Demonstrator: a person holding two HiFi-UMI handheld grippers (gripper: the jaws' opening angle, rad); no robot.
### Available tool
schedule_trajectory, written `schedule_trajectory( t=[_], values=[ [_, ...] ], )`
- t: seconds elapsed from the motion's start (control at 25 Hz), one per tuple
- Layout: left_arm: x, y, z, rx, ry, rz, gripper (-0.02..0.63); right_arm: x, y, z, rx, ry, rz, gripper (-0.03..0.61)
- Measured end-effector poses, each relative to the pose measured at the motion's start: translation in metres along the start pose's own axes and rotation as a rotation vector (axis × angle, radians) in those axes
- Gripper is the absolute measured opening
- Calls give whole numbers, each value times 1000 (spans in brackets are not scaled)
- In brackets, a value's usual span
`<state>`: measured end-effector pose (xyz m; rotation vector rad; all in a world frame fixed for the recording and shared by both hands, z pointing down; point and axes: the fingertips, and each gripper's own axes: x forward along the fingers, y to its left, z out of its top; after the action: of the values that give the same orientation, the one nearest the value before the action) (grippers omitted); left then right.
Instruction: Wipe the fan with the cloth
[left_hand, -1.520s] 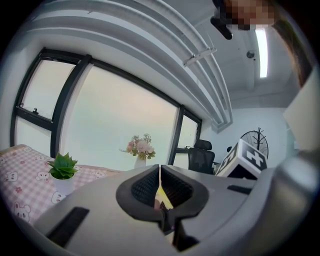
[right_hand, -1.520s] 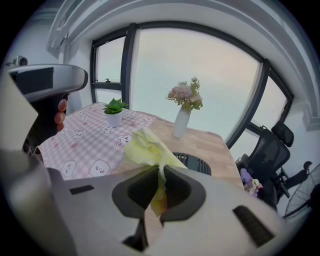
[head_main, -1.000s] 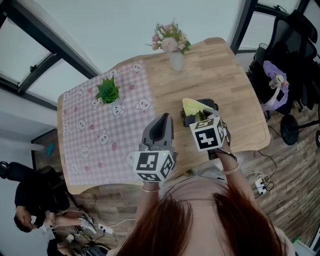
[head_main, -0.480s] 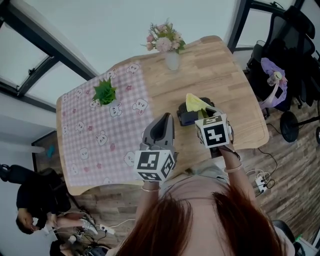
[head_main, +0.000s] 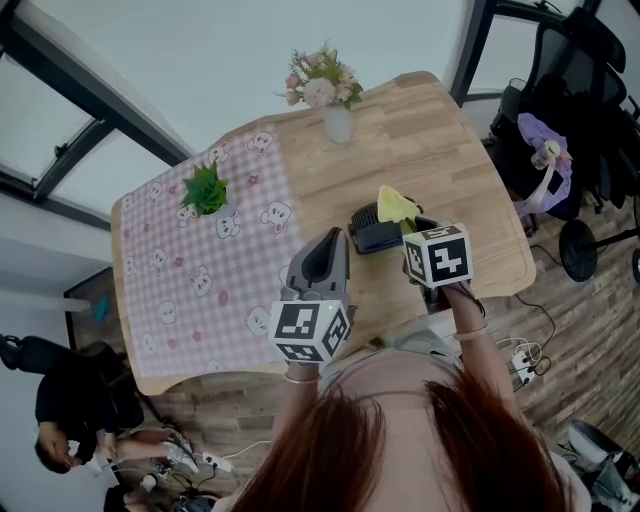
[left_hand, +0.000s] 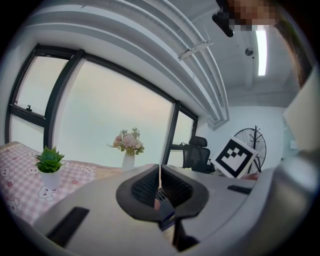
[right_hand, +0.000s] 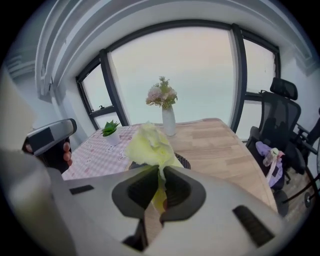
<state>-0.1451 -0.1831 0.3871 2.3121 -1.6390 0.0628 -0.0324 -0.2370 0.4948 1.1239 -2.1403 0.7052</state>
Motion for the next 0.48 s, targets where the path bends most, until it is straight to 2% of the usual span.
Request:
schedule_trajectory(
  t=[0.24, 0.48],
  values=[
    [6, -4, -2, -6, 7, -10, 14, 2, -3, 0, 58, -5, 61, 20],
    [7, -3, -6, -9, 21, -9, 14, 3, -6, 1, 63, -2, 35, 18]
  ],
)
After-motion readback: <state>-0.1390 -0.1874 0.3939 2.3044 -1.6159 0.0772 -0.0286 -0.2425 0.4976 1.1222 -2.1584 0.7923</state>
